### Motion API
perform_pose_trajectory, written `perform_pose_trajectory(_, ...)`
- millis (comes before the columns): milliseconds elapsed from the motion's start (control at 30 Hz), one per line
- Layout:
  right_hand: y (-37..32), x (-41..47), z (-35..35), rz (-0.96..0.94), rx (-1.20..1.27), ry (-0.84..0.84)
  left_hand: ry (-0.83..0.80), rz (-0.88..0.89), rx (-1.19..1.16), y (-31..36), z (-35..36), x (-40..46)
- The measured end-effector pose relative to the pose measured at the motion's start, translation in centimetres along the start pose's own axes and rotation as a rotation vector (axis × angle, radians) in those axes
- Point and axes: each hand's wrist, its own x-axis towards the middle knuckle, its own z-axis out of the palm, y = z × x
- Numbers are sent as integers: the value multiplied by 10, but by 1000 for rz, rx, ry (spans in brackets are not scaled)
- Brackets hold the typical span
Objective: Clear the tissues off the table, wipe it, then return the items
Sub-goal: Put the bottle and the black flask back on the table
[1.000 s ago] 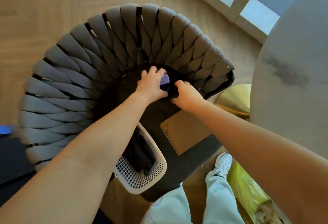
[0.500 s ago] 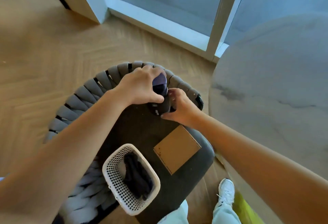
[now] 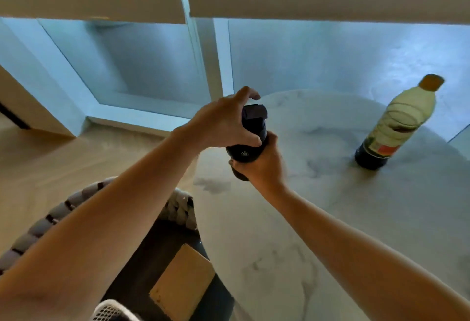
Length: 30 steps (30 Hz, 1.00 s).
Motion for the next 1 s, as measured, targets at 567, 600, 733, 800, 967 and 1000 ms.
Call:
perform_pose_trajectory(567, 150, 99, -153, 167, -111, 249, -33, 59, -314, 116, 146, 155)
perform_pose_trajectory(600, 154, 102, -154, 165, -108, 250, -31, 64, -319, 117, 151, 160)
perform_pose_trajectory(733, 169, 115, -155, 164, -90, 260, -36, 63, -333, 118, 165, 177)
perform_pose_trajectory(800, 172, 117, -154, 157, -89, 259, -40, 61, -330, 117, 171, 182)
perform_pose_trajectory(967, 183, 115, -149, 177, -33, 228, -73, 37, -324, 110, 186, 185)
perform_pose_trajectory(1000, 184, 114, -149, 176, -24, 222, -70, 44, -329, 109, 188, 185)
